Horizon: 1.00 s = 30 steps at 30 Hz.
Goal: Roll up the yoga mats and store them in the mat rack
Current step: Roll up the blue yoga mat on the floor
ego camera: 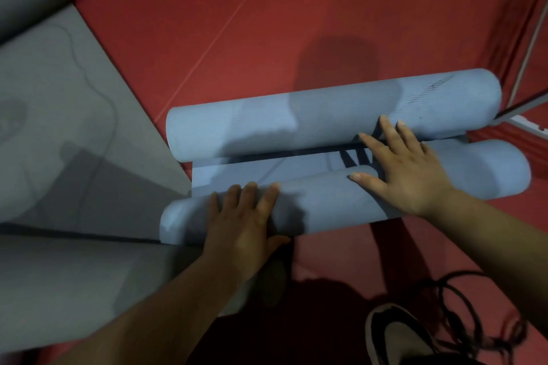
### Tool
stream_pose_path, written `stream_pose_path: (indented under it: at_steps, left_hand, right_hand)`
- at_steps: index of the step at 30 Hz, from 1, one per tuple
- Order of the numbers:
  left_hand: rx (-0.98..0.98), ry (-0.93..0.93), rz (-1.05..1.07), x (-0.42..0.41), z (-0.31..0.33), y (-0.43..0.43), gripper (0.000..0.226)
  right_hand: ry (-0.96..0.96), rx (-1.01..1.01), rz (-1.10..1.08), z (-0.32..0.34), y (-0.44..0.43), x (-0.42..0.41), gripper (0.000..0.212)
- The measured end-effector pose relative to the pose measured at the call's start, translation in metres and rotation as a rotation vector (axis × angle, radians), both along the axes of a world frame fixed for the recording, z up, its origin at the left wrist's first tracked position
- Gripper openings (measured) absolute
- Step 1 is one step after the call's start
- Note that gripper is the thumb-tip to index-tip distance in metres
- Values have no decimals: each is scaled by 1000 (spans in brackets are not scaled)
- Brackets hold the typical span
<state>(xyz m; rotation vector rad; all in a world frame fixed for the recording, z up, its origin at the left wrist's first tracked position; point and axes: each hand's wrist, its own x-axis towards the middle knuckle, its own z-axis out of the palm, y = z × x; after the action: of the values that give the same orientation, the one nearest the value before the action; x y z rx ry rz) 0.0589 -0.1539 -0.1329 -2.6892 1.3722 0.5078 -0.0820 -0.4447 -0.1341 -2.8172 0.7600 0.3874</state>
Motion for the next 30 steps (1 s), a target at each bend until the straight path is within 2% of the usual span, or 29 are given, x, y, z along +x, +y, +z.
stream_pose_path:
  at_steps: [9, 14, 18, 23, 30]
  left_hand:
    - [34, 92, -74, 35, 8, -13, 99]
    - [29, 116, -82, 43, 7, -14, 103]
    - [-11, 35, -82, 35, 7, -12, 107]
    - [-204, -176, -109, 17, -11, 2, 105]
    - [-96, -153, -87, 22, -13, -3, 111]
  right_hand:
    - [139, -19, 186, 9, -1, -15, 113]
    - [187, -44, 199, 11, -1, -9, 123]
    - [208, -28, 188, 12, -1, -6, 125]
    - [233, -17, 187, 16, -3, 2, 126]
    - [221, -11, 201, 19, -7, 7, 126]
